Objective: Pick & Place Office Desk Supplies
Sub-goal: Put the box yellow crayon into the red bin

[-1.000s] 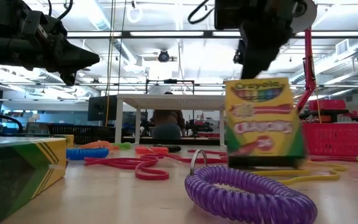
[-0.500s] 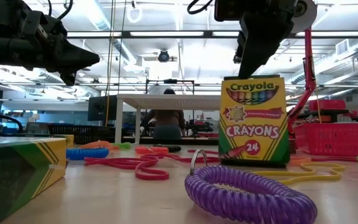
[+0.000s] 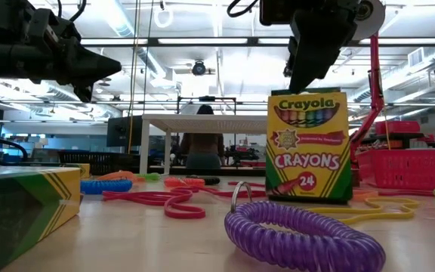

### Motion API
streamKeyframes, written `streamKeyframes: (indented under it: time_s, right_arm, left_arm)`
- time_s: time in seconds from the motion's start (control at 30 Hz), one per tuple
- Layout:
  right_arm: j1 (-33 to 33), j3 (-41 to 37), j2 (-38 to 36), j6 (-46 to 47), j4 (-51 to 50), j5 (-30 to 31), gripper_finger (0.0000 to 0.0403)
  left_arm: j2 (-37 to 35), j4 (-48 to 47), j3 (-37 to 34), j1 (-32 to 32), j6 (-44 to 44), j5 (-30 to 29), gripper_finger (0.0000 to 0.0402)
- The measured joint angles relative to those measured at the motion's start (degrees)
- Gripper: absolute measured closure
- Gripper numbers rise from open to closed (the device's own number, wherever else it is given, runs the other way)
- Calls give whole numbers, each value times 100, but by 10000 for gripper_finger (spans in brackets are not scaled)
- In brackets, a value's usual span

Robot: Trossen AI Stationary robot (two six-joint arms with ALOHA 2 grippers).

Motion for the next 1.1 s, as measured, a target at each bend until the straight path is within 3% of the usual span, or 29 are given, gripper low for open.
streamKeyframes:
  time_s: [0.47, 0.63, 0.87, 1.1]
  right_arm:
    - [69, 0, 5, 35, 42, -27, 402]
    - [69, -4, 8, 104, 38, 151, 382]
    - [69, 264, 12, 376, -309, 483, 309]
    - [255, 584, 12, 1134, -595, 567, 178]
  left_arm:
    - [1, 95, 1, 1, -299, -159, 367]
    - [1, 143, 0, 2, -474, -218, 367]
    - [1, 159, 0, 0, -445, -91, 367]
    - [1, 168, 0, 0, -384, 36, 367]
